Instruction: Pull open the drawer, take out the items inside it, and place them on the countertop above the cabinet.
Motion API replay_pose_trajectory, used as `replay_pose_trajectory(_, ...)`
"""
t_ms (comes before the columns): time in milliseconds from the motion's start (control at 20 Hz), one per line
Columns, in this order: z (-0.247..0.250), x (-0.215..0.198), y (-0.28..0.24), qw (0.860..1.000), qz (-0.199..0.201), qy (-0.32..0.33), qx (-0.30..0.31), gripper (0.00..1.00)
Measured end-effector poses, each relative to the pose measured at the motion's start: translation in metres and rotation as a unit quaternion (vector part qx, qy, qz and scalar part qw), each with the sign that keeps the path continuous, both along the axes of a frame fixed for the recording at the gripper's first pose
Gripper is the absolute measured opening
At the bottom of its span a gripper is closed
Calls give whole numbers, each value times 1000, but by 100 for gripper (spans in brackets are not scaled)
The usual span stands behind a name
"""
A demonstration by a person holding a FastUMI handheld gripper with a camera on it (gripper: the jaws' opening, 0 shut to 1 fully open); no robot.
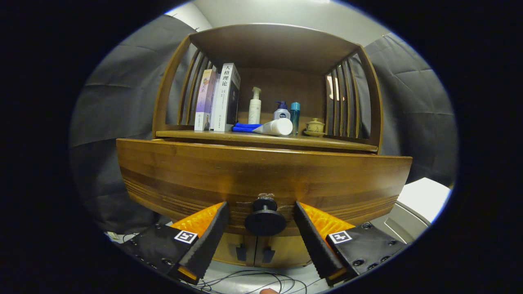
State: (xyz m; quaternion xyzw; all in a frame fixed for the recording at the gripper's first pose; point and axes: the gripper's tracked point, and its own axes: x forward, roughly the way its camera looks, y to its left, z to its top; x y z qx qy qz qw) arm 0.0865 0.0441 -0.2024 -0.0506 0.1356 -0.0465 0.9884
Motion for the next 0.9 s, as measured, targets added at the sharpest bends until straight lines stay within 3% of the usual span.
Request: replay_pose_trajectory(900,-6,71,-3,1000,-4,-13,2,100)
